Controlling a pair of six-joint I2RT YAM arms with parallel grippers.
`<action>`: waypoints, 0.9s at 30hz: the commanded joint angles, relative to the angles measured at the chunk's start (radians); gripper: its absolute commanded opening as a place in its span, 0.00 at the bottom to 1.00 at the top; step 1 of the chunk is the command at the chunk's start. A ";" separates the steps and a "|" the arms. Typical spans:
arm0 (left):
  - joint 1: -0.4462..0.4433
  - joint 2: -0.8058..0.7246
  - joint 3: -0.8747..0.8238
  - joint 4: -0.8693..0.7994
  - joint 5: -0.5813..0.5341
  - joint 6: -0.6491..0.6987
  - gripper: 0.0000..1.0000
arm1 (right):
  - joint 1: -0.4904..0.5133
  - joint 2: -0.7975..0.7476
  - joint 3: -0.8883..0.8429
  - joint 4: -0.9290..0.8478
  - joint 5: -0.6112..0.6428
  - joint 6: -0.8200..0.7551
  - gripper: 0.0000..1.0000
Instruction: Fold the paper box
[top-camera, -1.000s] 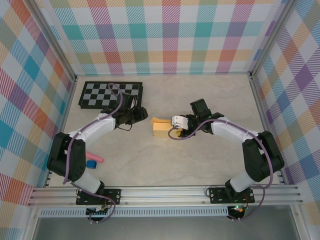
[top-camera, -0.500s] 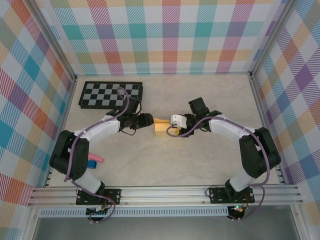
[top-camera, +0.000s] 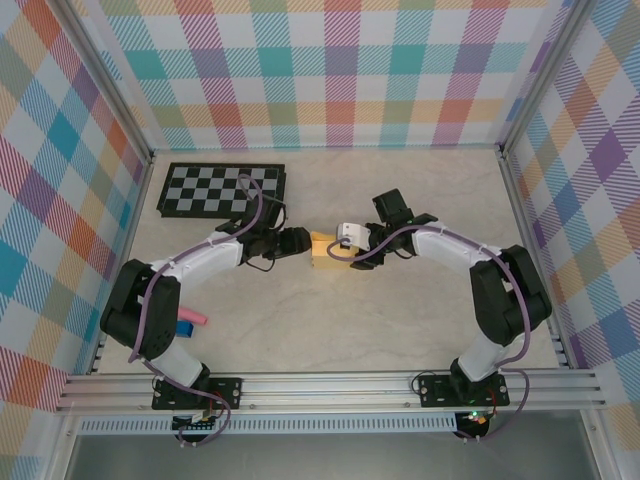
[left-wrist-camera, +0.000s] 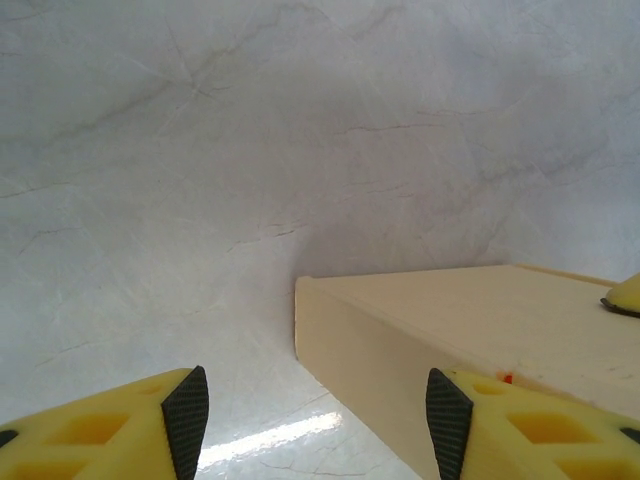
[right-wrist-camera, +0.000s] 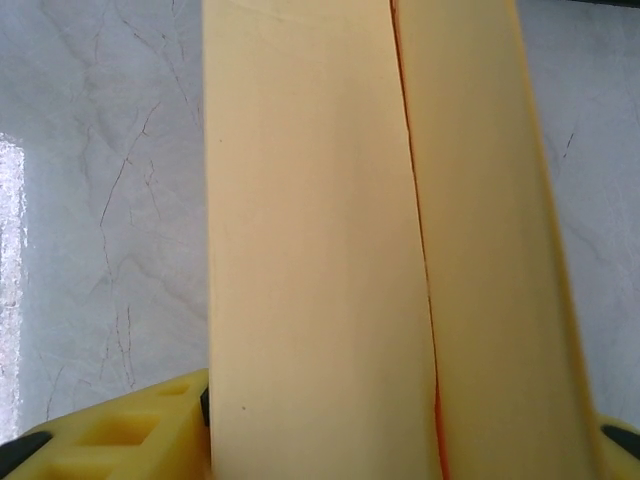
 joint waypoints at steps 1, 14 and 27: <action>-0.010 0.038 -0.011 0.022 -0.036 0.026 0.61 | -0.002 0.020 0.023 -0.029 -0.030 0.008 0.50; 0.027 0.063 0.014 0.028 -0.073 0.057 0.62 | 0.001 0.016 -0.016 0.031 0.029 -0.053 0.47; 0.143 0.016 0.052 0.009 -0.035 0.086 0.66 | -0.016 0.036 0.021 -0.043 -0.062 -0.062 0.47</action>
